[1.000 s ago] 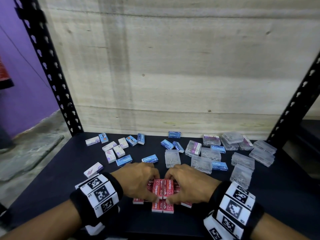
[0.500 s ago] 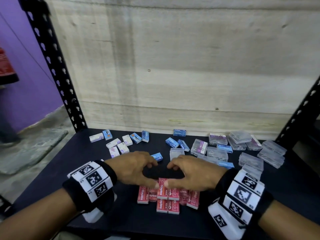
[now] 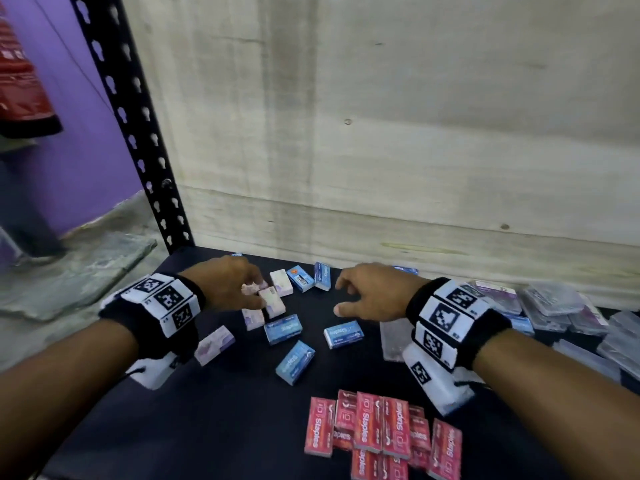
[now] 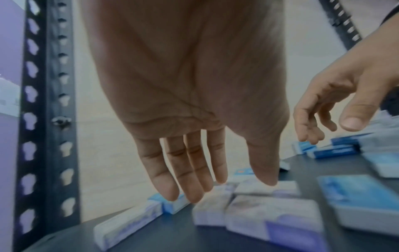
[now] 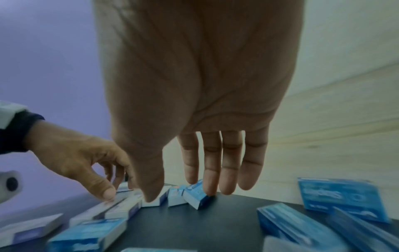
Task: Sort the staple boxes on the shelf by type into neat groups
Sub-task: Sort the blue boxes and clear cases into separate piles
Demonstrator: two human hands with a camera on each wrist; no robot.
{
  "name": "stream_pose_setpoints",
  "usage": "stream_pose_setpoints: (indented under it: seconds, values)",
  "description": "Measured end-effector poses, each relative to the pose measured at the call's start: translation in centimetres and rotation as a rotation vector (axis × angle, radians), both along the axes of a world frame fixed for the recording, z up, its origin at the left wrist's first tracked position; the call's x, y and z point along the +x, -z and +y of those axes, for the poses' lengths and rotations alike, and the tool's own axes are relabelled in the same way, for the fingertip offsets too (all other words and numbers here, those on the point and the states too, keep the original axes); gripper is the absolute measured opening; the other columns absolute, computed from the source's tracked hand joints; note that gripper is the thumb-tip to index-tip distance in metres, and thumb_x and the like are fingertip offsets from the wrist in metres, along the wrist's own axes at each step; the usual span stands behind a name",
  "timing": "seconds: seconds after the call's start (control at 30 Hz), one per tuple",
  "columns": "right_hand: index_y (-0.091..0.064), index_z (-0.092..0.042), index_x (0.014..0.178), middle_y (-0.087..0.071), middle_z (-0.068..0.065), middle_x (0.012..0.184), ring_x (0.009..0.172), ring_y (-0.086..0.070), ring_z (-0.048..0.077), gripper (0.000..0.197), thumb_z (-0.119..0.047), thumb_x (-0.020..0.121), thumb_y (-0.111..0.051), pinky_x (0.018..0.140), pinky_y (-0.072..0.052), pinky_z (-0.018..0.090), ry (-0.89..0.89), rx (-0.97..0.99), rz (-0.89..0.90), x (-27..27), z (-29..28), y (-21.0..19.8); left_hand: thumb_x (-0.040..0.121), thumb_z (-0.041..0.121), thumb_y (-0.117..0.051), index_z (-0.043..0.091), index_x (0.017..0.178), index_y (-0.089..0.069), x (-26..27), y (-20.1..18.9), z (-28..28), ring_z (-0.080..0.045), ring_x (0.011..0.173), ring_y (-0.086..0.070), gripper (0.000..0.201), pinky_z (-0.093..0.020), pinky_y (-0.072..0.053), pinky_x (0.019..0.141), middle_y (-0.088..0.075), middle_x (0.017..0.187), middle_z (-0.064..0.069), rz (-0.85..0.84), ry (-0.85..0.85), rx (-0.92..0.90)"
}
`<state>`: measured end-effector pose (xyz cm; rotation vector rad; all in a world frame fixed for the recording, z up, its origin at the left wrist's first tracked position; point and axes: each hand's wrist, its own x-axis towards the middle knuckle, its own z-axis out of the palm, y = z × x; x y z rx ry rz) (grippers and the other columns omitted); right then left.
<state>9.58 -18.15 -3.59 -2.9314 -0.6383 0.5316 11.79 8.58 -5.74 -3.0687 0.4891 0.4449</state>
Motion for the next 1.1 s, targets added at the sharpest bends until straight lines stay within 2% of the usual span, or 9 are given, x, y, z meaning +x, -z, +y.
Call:
stream_pose_setpoints:
  seconds: [0.13,0.27,0.37,0.5,0.6,0.67,0.8,1.0,1.1]
  values:
    - [-0.051,-0.021,0.134,-0.053,0.003,0.128,0.111,-0.055,0.023,0.053,-0.046,0.090,-0.066,0.089,-0.046,0.033,-0.026,-0.050,-0.049,3.1,2.1,0.5,0.086,0.057,-0.061,0.026,0.114,-0.061,2.0,0.6,1.1,-0.016,0.096,-0.058,0.042,-0.037,-0.051,0.087,-0.057,0.106,0.006,-0.019,-0.011,-0.013]
    - [-0.047,-0.021,0.137,-0.050,0.004,0.129,0.113,-0.053,0.023,0.059,-0.043,0.087,-0.071,0.091,-0.048,0.035,-0.028,-0.082,-0.048,5.3,3.2,0.9,0.087,0.057,-0.060,0.027,0.126,-0.056,3.4,0.7,0.5,-0.013,0.098,-0.055,0.049,-0.031,-0.049,0.085,-0.054,0.117,0.006,-0.045,0.007,-0.079]
    - [-0.048,-0.019,0.135,-0.054,0.005,0.127,0.111,-0.054,0.024,0.060,-0.040,0.086,-0.073,0.090,-0.048,0.035,-0.023,-0.097,-0.037,6.3,3.5,1.4,0.087,0.059,-0.059,0.026,0.131,-0.052,4.3,0.7,-0.9,-0.016,0.105,-0.054,0.055,-0.033,-0.049,0.088,-0.053,0.122,0.005,-0.041,0.035,-0.060]
    - [-0.047,-0.021,0.134,-0.058,0.004,0.126,0.103,-0.054,0.020,0.056,-0.038,0.087,-0.072,0.082,-0.044,0.031,-0.021,-0.073,-0.029,6.9,3.5,2.1,0.082,0.063,-0.062,0.025,0.129,-0.052,5.2,1.2,-2.3,-0.017,0.106,-0.054,0.061,-0.034,-0.048,0.090,-0.056,0.119,0.003,0.018,0.067,-0.025]
    - [-0.048,-0.020,0.130,-0.057,0.002,0.125,0.097,-0.049,0.015,0.053,-0.035,0.086,-0.074,0.078,-0.038,0.027,-0.009,-0.033,-0.041,6.9,3.3,2.1,0.078,0.064,-0.066,0.023,0.130,-0.052,5.2,1.6,-2.8,-0.017,0.107,-0.053,0.067,-0.029,-0.045,0.086,-0.055,0.118,0.002,0.014,0.064,-0.014]
    - [-0.048,-0.019,0.130,-0.057,0.003,0.125,0.103,-0.053,0.018,0.058,-0.036,0.083,-0.077,0.081,-0.042,0.028,0.007,-0.020,-0.028,6.7,3.3,1.8,0.079,0.063,-0.066,0.022,0.131,-0.052,5.1,1.7,-2.9,-0.018,0.108,-0.052,0.068,-0.028,-0.044,0.085,-0.055,0.119,0.001,0.007,0.055,-0.015]
    - [-0.047,-0.015,0.136,-0.058,0.004,0.129,0.113,-0.056,0.023,0.068,-0.039,0.081,-0.079,0.096,-0.049,0.039,-0.007,-0.102,0.006,5.8,2.9,1.2,0.079,0.062,-0.066,0.022,0.133,-0.052,4.7,1.5,-3.1,-0.019,0.110,-0.053,0.069,-0.033,-0.048,0.090,-0.055,0.123,0.000,-0.008,0.062,0.004]
    - [-0.046,-0.016,0.141,-0.054,0.004,0.136,0.119,-0.055,0.023,0.069,-0.035,0.083,-0.078,0.099,-0.049,0.038,-0.001,-0.098,0.031,4.2,1.0,0.7,0.077,0.058,-0.070,0.024,0.133,-0.054,3.4,0.4,-3.2,-0.016,0.106,-0.055,0.068,-0.033,-0.049,0.088,-0.055,0.120,0.006,-0.060,0.090,-0.052]
    - [-0.047,-0.020,0.138,-0.057,0.002,0.132,0.114,-0.056,0.021,0.064,-0.033,0.083,-0.078,0.097,-0.049,0.037,0.010,-0.049,0.026,3.2,0.1,0.0,0.078,0.056,-0.069,0.024,0.133,-0.055,2.3,-0.2,-3.9,-0.011,0.095,-0.050,0.065,-0.027,-0.046,0.082,-0.052,0.110,0.009,-0.073,0.150,-0.083]
